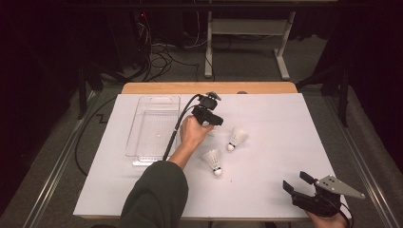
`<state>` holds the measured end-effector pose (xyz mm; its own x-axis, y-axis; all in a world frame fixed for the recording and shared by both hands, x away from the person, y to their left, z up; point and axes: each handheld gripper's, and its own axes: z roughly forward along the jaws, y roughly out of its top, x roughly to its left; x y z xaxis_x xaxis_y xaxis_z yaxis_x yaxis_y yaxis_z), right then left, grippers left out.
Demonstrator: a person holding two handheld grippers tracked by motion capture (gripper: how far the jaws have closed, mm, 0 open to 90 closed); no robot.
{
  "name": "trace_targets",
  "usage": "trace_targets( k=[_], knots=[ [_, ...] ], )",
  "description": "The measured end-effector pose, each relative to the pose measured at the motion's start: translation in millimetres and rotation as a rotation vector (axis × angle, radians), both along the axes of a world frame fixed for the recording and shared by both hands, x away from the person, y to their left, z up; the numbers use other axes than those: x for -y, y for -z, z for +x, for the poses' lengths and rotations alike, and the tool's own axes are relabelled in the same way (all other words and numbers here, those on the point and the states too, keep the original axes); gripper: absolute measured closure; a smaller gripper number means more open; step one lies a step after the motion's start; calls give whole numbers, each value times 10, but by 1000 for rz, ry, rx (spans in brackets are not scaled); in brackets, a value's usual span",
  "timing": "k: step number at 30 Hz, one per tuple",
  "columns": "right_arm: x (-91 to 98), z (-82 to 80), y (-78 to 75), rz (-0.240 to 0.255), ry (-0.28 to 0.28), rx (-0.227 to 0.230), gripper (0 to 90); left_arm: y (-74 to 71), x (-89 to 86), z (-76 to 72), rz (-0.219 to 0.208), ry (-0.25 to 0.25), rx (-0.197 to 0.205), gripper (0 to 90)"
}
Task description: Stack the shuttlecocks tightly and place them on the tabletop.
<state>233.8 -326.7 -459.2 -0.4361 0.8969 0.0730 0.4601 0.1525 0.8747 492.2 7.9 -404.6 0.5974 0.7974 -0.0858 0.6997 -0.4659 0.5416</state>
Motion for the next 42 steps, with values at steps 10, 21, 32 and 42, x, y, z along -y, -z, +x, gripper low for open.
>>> trace_targets(
  k=[10, 21, 32, 42],
  knots=[
    [-1, 0, 0, 0, 1, -1, 263, -91, -89, -76, -35, -1, 13, 345],
    [1, -4, -1, 1, 2, 0, 263, -183, -224, -212, -54, 3, 22, 341],
    [1, -3, -1, -1, 2, -1, 263, -201, -376, -322, -60, -4, 35, 342],
    [1, -4, -1, -1, 3, -1, 263, -182, -487, -403, -68, -12, 34, 342]
  ],
)
